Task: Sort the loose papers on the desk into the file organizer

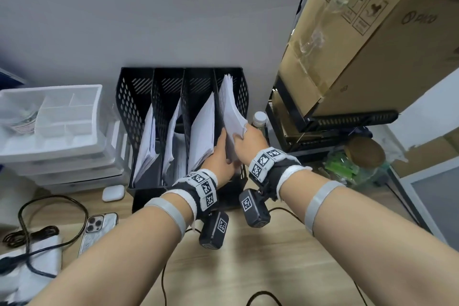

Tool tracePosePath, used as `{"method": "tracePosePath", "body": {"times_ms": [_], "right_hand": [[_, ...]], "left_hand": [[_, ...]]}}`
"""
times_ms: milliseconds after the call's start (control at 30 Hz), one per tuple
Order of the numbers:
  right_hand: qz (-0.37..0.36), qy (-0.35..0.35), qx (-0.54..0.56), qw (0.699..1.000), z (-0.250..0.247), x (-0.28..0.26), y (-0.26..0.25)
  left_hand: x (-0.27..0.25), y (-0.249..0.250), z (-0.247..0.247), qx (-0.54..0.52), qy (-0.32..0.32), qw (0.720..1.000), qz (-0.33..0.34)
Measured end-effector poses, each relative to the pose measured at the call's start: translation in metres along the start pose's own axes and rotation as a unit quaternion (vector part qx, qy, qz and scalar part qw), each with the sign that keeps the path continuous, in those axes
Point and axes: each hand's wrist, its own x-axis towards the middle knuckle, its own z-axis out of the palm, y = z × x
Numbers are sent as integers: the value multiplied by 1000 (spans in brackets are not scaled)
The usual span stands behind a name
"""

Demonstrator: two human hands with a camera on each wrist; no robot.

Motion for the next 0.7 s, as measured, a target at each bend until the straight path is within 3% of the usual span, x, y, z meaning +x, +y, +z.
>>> {"method": "tracePosePath", "body": {"times_ms": [167,300,500,567,633,700], "right_hand": [[-21,-28,-4,999,4,-3,-8],[-37,-68,-27,997,8,-4,-8],[-49,-93,37,994,1,-13,2],[-51,-75,57,994,-8,-20,3],[-75,-8,72,995,-25,-38,-11],[-132,43,87,986,-62,-66,-37]], "left_hand": [[-1,-8,-4,-19,6,999,35],[3,-19,-8,-22,1,1000,20],[-21,-19,-29,8,28,999,42],[-31,-18,-37,30,13,998,52],[-44,-24,-47,45,13,998,51],[-54,-32,-56,36,25,999,27]]}}
